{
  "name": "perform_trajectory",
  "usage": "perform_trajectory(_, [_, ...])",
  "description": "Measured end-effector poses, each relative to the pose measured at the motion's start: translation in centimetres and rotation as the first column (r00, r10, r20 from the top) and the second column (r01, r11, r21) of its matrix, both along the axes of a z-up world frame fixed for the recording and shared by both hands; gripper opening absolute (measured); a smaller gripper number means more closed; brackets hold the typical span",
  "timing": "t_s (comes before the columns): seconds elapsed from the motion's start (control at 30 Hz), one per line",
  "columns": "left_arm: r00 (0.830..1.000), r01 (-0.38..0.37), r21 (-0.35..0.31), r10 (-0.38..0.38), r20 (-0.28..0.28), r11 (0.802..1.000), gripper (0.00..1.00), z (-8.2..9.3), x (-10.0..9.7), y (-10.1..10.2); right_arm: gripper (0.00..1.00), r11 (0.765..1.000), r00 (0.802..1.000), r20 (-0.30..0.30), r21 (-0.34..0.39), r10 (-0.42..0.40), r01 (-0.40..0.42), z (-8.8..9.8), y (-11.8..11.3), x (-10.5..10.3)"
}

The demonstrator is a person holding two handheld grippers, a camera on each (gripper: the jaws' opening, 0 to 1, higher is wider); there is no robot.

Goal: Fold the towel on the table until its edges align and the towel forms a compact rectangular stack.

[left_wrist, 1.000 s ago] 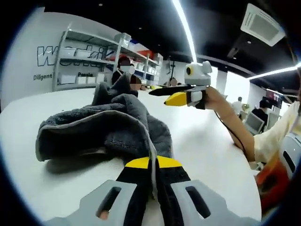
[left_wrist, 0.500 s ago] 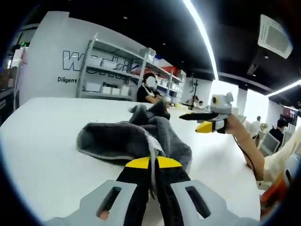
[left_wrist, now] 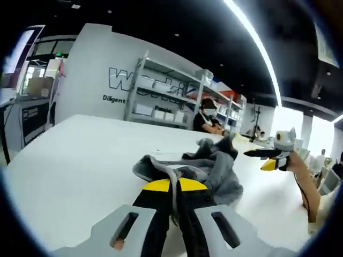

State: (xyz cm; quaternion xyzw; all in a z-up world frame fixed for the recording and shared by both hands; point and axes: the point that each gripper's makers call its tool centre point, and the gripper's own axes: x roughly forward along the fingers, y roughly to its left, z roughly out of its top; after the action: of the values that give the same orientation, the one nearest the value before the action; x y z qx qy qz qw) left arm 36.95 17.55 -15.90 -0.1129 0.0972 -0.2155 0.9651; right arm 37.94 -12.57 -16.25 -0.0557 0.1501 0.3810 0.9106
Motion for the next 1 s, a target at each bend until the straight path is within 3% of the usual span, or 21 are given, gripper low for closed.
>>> perform_trajectory(0.23, [0.992, -0.128, 0.007, 0.129, -0.020, 0.992, 0.02, -0.4, 0.4, 3.9, 0.99, 1.000, 1.000, -0.008, -0.001, 0.000, 0.000, -0.2, 0.0, 0.1])
perform_trajectory(0.5, [0.978, -0.205, 0.008, 0.206, -0.043, 0.979, 0.02, -1.0, 0.5, 6.6, 0.99, 1.000, 1.000, -0.008, -0.006, 0.002, -0.002, -0.3, 0.4, 0.2])
perform_trajectory(0.73, [0.965, -0.251, 0.014, 0.252, -0.068, 0.968, 0.02, -1.8, 0.6, 8.1, 0.87, 1.000, 1.000, 0.017, -0.005, 0.014, -0.014, -0.1, 1.7, 0.3])
perform_trajectory(0.83, [0.956, -0.277, 0.025, 0.278, -0.097, 0.961, 0.02, -2.8, 0.7, 9.0, 0.74, 0.999, 0.998, 0.051, -0.009, 0.037, -0.037, 0.0, 3.9, 0.0])
perform_trajectory(0.97, [0.955, -0.275, 0.013, 0.274, -0.116, 0.961, 0.02, -3.2, 0.7, 9.0, 0.38, 0.998, 0.995, 0.077, 0.012, 0.059, -0.060, 0.2, 5.8, -0.3])
perform_trajectory(1.0, [0.955, -0.274, 0.013, 0.274, -0.116, 0.962, 0.02, -3.2, 0.7, 8.9, 0.35, 0.998, 0.995, 0.080, 0.015, 0.058, -0.060, 0.2, 6.0, -0.3])
